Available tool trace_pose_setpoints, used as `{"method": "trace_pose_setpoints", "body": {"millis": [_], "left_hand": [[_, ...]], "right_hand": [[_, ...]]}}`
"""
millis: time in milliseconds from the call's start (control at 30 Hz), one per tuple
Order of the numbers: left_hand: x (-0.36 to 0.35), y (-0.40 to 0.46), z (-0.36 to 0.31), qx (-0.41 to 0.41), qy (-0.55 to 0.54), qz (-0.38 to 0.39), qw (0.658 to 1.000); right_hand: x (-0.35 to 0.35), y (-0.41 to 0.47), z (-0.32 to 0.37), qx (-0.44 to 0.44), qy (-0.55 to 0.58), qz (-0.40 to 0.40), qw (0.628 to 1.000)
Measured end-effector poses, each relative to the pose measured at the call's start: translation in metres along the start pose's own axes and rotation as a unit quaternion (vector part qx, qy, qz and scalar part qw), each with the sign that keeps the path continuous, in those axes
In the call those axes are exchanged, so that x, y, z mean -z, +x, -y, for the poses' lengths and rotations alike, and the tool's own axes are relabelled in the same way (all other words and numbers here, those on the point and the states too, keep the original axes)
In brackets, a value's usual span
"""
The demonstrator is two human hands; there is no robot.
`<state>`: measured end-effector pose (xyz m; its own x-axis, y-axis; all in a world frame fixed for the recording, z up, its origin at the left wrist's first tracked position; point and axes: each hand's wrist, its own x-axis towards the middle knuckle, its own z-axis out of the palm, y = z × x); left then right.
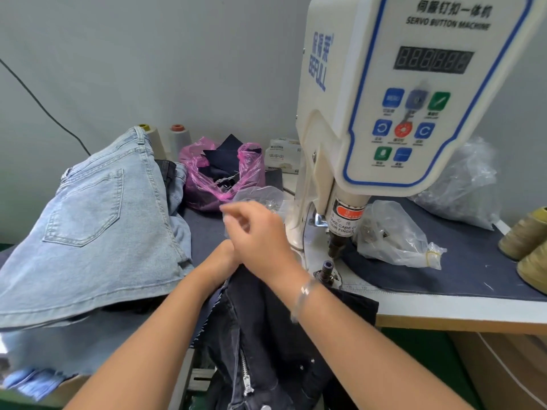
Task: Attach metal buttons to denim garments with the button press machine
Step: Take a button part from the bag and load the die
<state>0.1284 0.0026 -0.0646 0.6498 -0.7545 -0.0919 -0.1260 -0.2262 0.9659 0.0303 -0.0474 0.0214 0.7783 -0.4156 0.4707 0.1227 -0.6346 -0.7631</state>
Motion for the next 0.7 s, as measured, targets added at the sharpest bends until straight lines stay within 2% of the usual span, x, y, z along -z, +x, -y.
{"method": "trace_pose_setpoints", "body": {"millis": [100, 200, 300, 400, 467, 533, 700], "left_hand": [[0.003, 0.0, -0.002, 0.009, -0.009, 0.016, 1.0], [0.001, -0.001, -0.005, 0.0, -0.055, 0.053, 0.997], [0.0, -0.005, -0.006, 0.0, -0.112, 0.07, 0.991], [0.001, -0.004, -0.004, 0.013, -0.111, 0.075, 0.991], [0.001, -0.002, -0.001, 0.026, -0.105, 0.074, 0.991], [0.001, -0.001, 0.0, 0.027, -0.105, 0.075, 0.991], [-0.001, -0.005, -0.006, 0.015, -0.122, 0.072, 0.99]], "right_hand": [[-0.025, 0.055, -0.014, -0.046, -0.089, 0.067, 0.993], [-0.039, 0.091, -0.034, -0.039, -0.221, 0.103, 0.969], [-0.047, 0.109, -0.052, -0.001, -0.348, 0.146, 0.926], [-0.048, 0.109, -0.07, 0.024, -0.449, 0.201, 0.87], [-0.05, 0.102, -0.08, 0.038, -0.486, 0.206, 0.849], [-0.053, 0.096, -0.085, 0.042, -0.484, 0.186, 0.854], [-0.059, 0.114, -0.082, -0.033, -0.392, 0.089, 0.915]]}}
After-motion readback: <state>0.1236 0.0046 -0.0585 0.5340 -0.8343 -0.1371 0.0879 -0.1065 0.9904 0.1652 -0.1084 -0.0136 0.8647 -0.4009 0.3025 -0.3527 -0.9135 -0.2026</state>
